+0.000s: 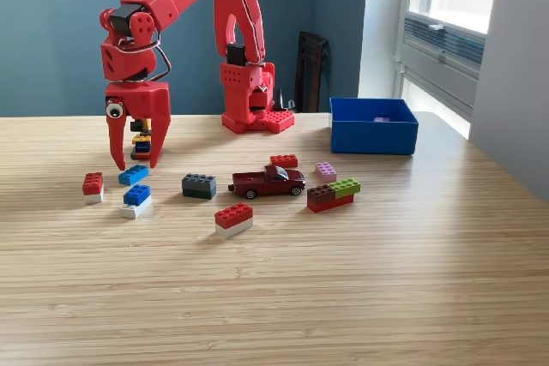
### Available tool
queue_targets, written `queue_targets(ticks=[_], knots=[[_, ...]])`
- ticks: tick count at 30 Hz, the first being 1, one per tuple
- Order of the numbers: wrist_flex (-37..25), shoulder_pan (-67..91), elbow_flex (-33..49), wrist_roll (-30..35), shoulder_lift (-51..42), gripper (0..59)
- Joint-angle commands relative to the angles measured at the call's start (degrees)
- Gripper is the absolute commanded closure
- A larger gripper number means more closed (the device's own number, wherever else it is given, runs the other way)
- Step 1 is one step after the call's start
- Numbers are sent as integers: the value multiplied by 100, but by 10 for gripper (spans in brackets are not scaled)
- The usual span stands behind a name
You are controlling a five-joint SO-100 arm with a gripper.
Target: Grasp a lego block and put it in the bin.
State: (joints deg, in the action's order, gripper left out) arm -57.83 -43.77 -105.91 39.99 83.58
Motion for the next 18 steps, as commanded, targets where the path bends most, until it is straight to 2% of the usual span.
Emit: queue_targets(ticks=[1,18], knots=[[18,-26,466,-26,-9,426],[193,53,510,-70,-9,367]])
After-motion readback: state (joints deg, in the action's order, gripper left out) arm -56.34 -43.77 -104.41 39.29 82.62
